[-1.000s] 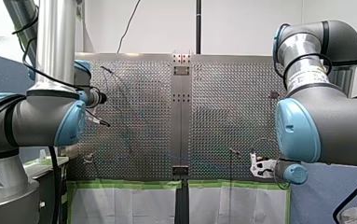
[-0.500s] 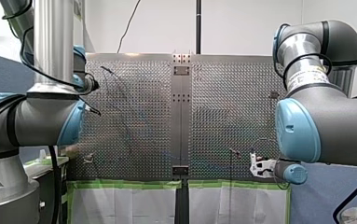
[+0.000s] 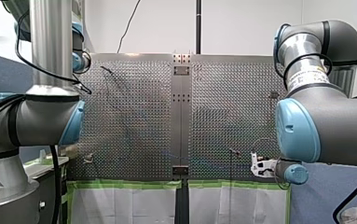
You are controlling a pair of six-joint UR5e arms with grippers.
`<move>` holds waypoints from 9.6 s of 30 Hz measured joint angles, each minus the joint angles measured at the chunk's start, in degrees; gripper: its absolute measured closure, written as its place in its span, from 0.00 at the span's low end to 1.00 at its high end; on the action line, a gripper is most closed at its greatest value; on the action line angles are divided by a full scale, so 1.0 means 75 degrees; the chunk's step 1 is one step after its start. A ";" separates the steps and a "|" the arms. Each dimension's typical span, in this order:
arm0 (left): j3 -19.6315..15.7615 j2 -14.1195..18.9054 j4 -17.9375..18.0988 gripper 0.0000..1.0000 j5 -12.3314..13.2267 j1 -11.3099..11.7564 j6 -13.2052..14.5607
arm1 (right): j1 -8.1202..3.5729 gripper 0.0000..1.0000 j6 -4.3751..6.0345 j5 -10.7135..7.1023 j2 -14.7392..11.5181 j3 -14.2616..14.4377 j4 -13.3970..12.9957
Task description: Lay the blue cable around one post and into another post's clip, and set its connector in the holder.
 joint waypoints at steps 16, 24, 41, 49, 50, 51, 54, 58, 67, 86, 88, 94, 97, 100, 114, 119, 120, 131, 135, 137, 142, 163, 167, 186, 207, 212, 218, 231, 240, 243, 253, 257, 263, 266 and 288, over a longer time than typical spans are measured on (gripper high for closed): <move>0.1051 0.1049 -0.1045 0.00 -0.1048 -0.0317 0.1049 | -0.0003 1.00 0.0066 -0.0019 0.0000 0.0000 0.0000; 0.1556 0.1435 -0.1550 0.00 -0.1511 -0.0687 0.1555 | 0.0003 1.00 0.0079 -0.0025 -0.0002 0.0000 0.0000; 0.1969 0.0574 -0.2650 0.00 -0.2538 -0.1772 0.2650 | 0.0033 1.00 0.0091 -0.0035 0.0000 0.0000 0.0021; 0.1971 0.0514 -0.3195 0.00 -0.2453 -0.2160 0.3199 | 0.0039 1.00 0.0118 -0.0032 0.0001 0.0000 0.0006; 0.1971 0.0510 -0.3248 0.00 -0.2446 -0.2168 0.3252 | 0.0039 1.00 0.0121 -0.0030 0.0001 0.0000 0.0004; 0.1971 0.0507 -0.3304 0.00 -0.2441 -0.2172 0.3305 | 0.0041 1.00 0.0126 -0.0028 0.0001 0.0000 0.0003; 0.1962 0.0483 -0.3482 0.00 -0.2435 -0.2166 0.3487 | 0.0043 1.00 0.0133 -0.0026 0.0001 0.0000 0.0001; 0.1955 0.0352 -0.3752 0.00 -0.2437 -0.2143 0.3755 | 0.0045 1.00 0.0137 -0.0025 0.0001 0.0000 0.0000; 0.1961 0.0127 -0.4338 0.00 -0.2411 -0.2050 0.4338 | 0.0045 1.00 0.0138 -0.0028 0.0000 0.0000 0.0000; 0.2188 0.0114 -0.5700 0.00 -0.2091 -0.1819 0.5702 | 0.0051 1.00 0.0137 -0.0034 0.0000 0.0000 0.0006; 0.2189 0.0114 -0.5831 0.00 -0.1997 -0.1806 0.5834 | 0.0053 1.00 0.0138 -0.0034 0.0000 0.0000 0.0003; 0.2189 0.0115 -0.6212 0.00 -0.1911 -0.1798 0.6212 | 0.0053 1.00 0.0138 -0.0036 0.0000 0.0000 0.0001; 0.2188 0.0114 -0.6400 0.00 -0.1907 -0.1799 0.6403 | 0.0054 1.00 0.0138 -0.0035 0.0000 0.0000 0.0007; 0.2187 0.0114 -0.6576 0.00 -0.1910 -0.1811 0.6580 | 0.0056 1.00 0.0138 -0.0035 -0.0001 0.0000 0.0014; 0.2186 0.0115 -0.7445 0.00 -0.1932 -0.1862 0.7474 | 0.0067 1.00 0.0138 -0.0035 -0.0004 0.0001 0.0023; 0.2186 0.0118 -0.7526 0.00 -0.1938 -0.1865 0.7573 | 0.0068 1.00 0.0138 -0.0036 -0.0002 0.0000 0.0023; 0.2185 0.0118 -0.7531 0.00 -0.1939 -0.1865 0.7578 | 0.0066 1.00 0.0138 -0.0036 -0.0002 0.0000 0.0023; 0.2186 0.0117 -0.7538 0.00 -0.1940 -0.1869 0.7592 | 0.0077 1.00 0.0136 -0.0036 -0.0002 0.0000 0.0024; 0.2185 0.0117 -0.7539 0.00 -0.1940 -0.1871 0.7588 | 0.0079 1.00 0.0137 -0.0036 0.0000 0.0000 0.0024; 0.2186 0.0118 -0.7539 0.00 -0.1940 -0.1874 0.7584 | 0.0079 1.00 0.0138 -0.0037 -0.0001 0.0000 0.0023; 0.2186 0.0117 -0.7537 0.00 -0.1940 -0.1878 0.7581 | 0.0082 1.00 0.0138 -0.0036 0.0000 0.0000 0.0024; 0.1858 0.0143 -0.6977 0.00 -0.1399 -0.2147 0.7805 | 0.0081 1.00 -0.0040 0.0057 -0.0004 0.0003 0.0102; 0.1617 0.0070 -0.6730 0.00 -0.1153 -0.2367 0.7777 | 0.0054 1.00 -0.0108 0.0110 -0.0008 0.0086 0.0081; 0.0666 -0.1184 -0.5408 0.00 -0.1153 -0.3680 0.7063 | -0.0054 1.00 -0.0201 0.0451 -0.0010 0.0395 -0.0205; -0.0461 -0.2561 -0.4033 0.00 -0.0265 -0.5055 0.6672 | 0.0047 1.00 -0.0089 0.0372 -0.0011 0.0336 -0.0236; -0.0794 -0.2896 -0.3698 0.00 -0.0267 -0.5391 0.6921 | 0.0080 1.00 -0.0133 0.0311 -0.0028 0.0324 -0.0283; -0.1157 -0.3271 -0.3323 0.00 -0.0535 -0.5766 0.6977 | 0.0137 1.00 -0.0377 0.0315 -0.0066 0.0424 -0.0381; -0.0797 -0.4096 -0.2498 0.00 -0.0626 -0.6591 0.7087 | 0.0205 1.00 -0.0493 0.0691 -0.0093 0.1092 -0.1168; -0.0187 -0.4707 -0.1886 0.00 -0.0774 -0.7202 0.7165 | 0.0248 1.00 -0.0447 0.0615 -0.0399 0.1107 -0.1461; 0.0012 -0.4907 -0.1689 0.00 -0.0848 -0.7391 0.7190 | 0.0270 1.00 -0.0422 0.0601 -0.0415 0.1076 -0.1467; 0.0616 -0.5509 -0.1083 0.00 -0.1300 -0.7678 0.7303 | 0.0341 1.00 -0.0395 0.0544 -0.0421 0.1045 -0.1446; 0.0854 -0.5748 -0.0844 0.00 -0.1434 -0.7730 0.7300 | 0.0368 1.00 -0.0382 0.0530 -0.0424 0.1043 -0.1443; 0.1261 -0.6156 -0.0438 0.00 -0.1527 -0.7754 0.7245 | 0.0390 1.00 -0.0378 0.0476 -0.0423 0.1039 -0.1449; 0.1448 -0.6343 -0.0253 0.00 -0.1537 -0.7751 0.7198 | 0.0394 1.00 -0.0378 0.0462 -0.0422 0.1029 -0.1444; 0.2816 -0.7711 0.1116 0.00 -0.2115 -0.7679 0.7539 | 0.0417 1.00 -0.0249 0.0434 -0.0421 0.1004 -0.1461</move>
